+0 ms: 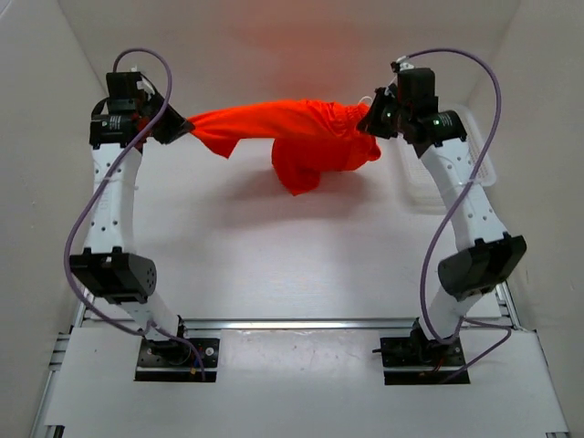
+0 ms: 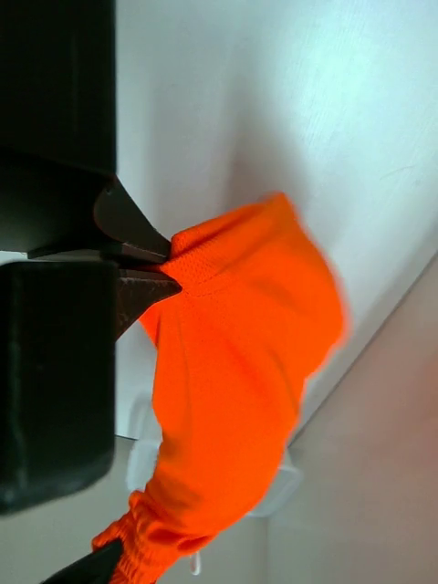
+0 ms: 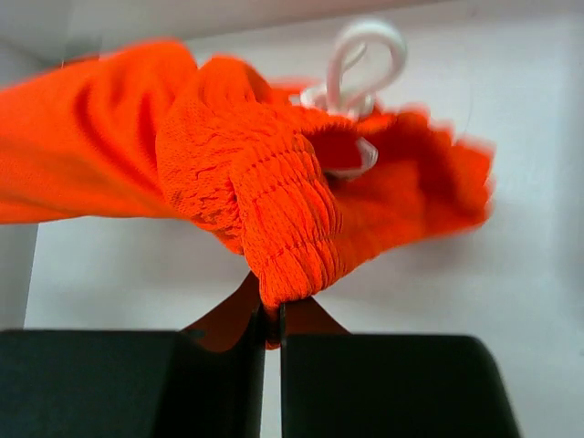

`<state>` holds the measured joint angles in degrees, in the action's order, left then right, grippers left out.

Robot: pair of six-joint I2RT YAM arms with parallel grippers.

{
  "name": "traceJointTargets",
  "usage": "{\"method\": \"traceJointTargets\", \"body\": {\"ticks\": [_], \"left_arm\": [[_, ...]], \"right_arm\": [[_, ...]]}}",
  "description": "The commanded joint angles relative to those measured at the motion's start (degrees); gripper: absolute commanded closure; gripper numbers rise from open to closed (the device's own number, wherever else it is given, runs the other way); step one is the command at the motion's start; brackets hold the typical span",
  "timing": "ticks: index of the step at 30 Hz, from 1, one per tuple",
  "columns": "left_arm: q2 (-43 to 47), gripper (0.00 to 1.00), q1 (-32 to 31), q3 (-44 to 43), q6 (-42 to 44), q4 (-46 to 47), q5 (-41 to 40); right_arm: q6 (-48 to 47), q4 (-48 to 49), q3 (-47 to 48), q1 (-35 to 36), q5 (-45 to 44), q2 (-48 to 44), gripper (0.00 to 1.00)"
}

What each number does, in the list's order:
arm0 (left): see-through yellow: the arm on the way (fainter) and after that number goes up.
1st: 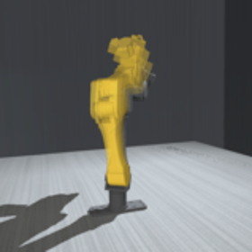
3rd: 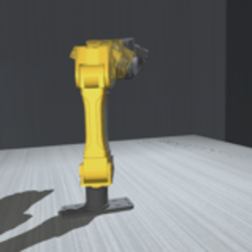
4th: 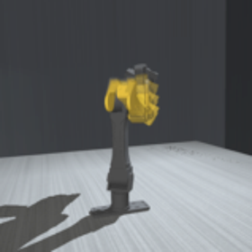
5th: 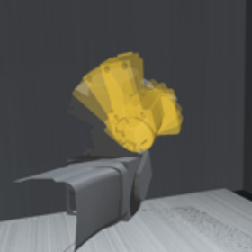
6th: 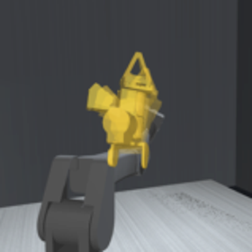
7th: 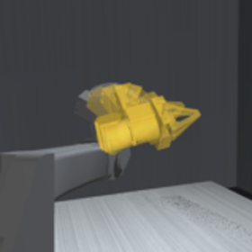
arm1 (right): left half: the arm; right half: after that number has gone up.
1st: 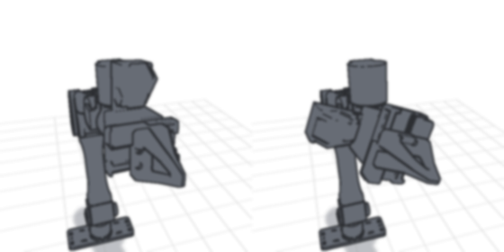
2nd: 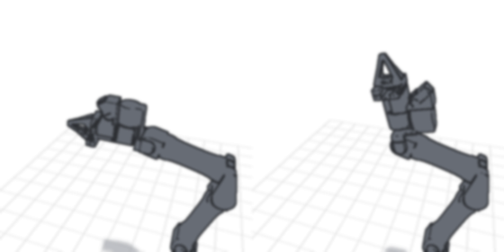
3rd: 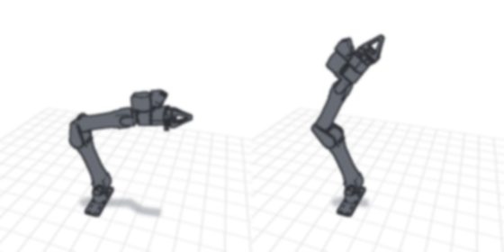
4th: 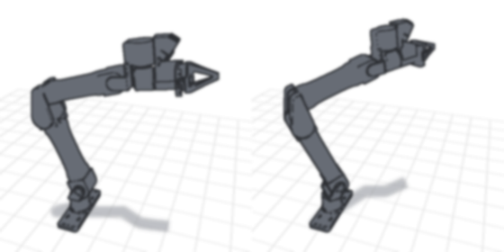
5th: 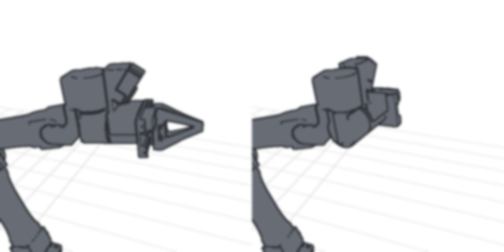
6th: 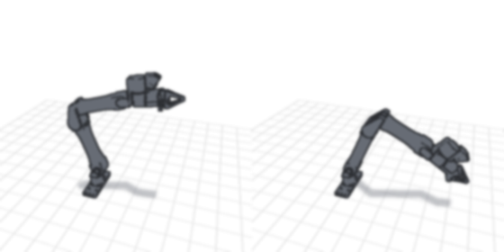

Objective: Fold and stack the shorts
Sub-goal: Flatten the shorts out

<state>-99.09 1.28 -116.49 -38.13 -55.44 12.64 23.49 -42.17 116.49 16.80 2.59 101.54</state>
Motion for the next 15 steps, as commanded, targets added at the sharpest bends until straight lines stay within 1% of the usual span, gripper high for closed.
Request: {"method": "traceJointTargets", "body": {"ticks": [1,2,3,4,5,6,7,8,9,10,11,12,13,14,15], "left_arm": [[5.72,0.9,-0.14,5.1,0.16,-5.83,0.46],[7.14,0.9,-0.14,8.17,0.68,-5.3,-0.07],[8.72,0.9,-0.14,16.21,1.56,-4.51,-0.08],[12.13,0.9,-0.14,20.82,1.57,-2.24,-1.21],[13.82,0.9,-0.14,25.39,1.57,-1.43,-2.44],[15.31,0.87,-0.14,34.13,2.09,-0.73,-3.06],[16.98,0.8,-0.14,38.22,2.62,1.11,-3.06],[17.0,0.72,0.56,41.74,3.14,1.73,-3.06],[17.0,0.55,0.57,44.3,3.67,1.74,-3.06],[17.0,0.48,1.09,47.37,4.63,1.74,-3.06],[16.22,0.46,1.09,48.1,5.25,1.74,-1.41],[15.51,0.39,1.09,48.11,5.26,2.26,-0.87],[15.5,0.39,1.09,48.11,5.95,2.27,-0.87],[15.5,0.39,1.09,47.15,5.96,2.27,-0.87],[16.03,0.38,1.09,46.44,5.96,2.27,-1.39]], "right_arm": [[-1.95,-1.08,-8.69,3.76,4.97,-7.03,1.0],[-1.95,-0.11,-18.04,5.94,4.1,-11.23,1.0],[-1.43,1.72,-23.18,7.01,3.48,-13.45,1.0],[-0.73,2.79,-28.45,8.07,3.47,-17.56,1.0],[0.76,3.67,-38.43,10.25,3.47,-19.43,1.0],[2.08,4.37,-43.31,11.32,3.47,-21.27,0.97],[3.74,5.25,-48.06,12.37,2.95,-24.51,0.7],[6.98,6.22,-57.42,14.21,2.95,-26.11,0.45],[8.67,7.01,-61.51,14.92,2.95,-27.43,0.28],[9.99,7.02,-64.69,14.93,2.95,-29.1,0.2],[11.05,7.02,-66.89,14.93,1.03,-29.64,0.11],[11.93,5.62,-68.05,14.93,-0.55,-30.16,0.11],[11.93,3.17,-67.54,14.93,-2.05,-31.13,0.11],[11.93,2.02,-65.01,14.24,-3.98,-31.66,0.11],[11.93,1.14,-63.33,14.23,-6.0,-32.19,0.15]]}}
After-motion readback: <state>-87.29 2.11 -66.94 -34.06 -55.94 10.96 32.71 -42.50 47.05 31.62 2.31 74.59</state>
